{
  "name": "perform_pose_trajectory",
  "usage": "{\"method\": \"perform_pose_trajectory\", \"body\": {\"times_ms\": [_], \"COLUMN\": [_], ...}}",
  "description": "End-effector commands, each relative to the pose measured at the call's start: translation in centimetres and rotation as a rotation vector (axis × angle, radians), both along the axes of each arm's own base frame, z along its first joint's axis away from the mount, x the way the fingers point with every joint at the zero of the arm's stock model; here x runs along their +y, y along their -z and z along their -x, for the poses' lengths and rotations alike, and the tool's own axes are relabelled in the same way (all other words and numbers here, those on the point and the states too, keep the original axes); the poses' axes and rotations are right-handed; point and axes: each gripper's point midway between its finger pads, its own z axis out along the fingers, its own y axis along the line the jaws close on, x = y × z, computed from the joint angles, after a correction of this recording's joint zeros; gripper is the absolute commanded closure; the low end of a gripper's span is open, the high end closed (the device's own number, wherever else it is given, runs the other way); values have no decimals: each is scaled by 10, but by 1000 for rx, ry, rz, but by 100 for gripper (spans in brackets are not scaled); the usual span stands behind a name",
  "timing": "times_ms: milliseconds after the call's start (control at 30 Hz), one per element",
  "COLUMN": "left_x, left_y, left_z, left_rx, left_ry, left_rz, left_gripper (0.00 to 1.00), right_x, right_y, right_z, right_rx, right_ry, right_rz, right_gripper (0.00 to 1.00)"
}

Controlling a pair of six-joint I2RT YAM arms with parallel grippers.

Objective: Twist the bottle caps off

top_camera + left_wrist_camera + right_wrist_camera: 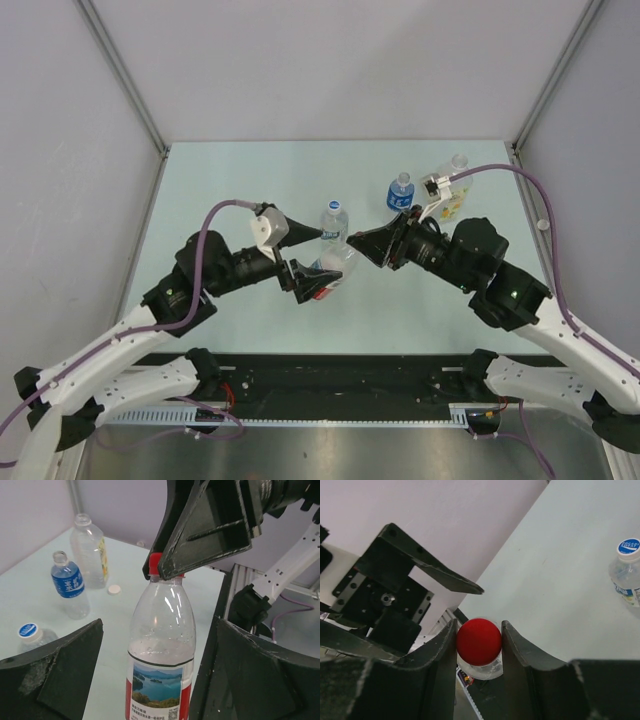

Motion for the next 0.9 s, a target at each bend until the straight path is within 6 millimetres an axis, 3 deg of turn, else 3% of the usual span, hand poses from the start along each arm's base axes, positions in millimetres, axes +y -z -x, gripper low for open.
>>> {"method": "perform_pose_trajectory", "body": {"times_ms": [0,533,833,867], "left_x": [-8,-21,-21,-19], "left_y": [-16,23,34,33], "left_z": [14,28,30,30], "left_rx": [-17,78,77,71], "left_ry": [97,207,220,217], "left_rz": [36,-3,-22,-20], "left_gripper": [0,1,35,39], "right_x": [-8,-2,3,2], "right_y": [-40,-50,-48,-48], "right_z": [19,27,27,28], "right_rx": [-41,-72,-71,-71], "right_ry": [-42,-62,-59,-60], "right_rz": [-91,-113,-102,-102], "right_gripper": [100,100,100,93]}}
